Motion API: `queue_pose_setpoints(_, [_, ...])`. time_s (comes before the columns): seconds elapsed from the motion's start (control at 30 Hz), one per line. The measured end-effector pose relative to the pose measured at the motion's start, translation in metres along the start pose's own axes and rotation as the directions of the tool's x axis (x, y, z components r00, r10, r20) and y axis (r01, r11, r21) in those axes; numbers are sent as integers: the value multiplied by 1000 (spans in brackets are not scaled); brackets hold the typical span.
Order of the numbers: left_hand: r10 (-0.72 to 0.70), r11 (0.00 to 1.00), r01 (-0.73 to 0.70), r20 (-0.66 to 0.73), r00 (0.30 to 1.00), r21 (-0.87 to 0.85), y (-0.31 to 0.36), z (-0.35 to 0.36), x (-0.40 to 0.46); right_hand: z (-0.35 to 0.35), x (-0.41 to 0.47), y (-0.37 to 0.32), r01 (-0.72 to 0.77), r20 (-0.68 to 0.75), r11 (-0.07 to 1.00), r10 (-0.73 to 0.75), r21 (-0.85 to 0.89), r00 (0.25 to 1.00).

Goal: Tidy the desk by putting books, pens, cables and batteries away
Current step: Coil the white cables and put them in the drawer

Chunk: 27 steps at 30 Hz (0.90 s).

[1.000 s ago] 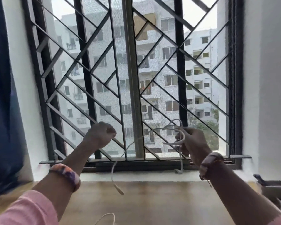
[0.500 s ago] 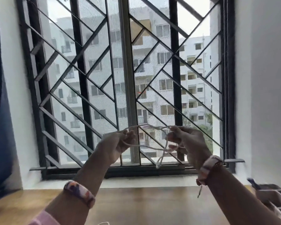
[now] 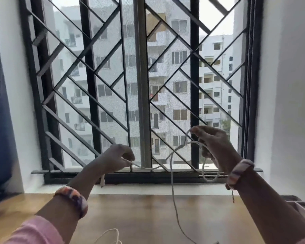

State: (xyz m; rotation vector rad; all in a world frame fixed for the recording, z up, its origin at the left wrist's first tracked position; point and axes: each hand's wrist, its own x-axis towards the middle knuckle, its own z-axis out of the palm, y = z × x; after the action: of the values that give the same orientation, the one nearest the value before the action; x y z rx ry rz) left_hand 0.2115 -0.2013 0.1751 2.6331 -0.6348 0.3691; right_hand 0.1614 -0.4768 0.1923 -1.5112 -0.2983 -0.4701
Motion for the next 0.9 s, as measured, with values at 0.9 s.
queue_pose_setpoints(0.9, [-331, 185, 62, -3, 944, -981, 48, -46, 15, -32, 5, 43, 82, 94, -58, -246, -995, 965])
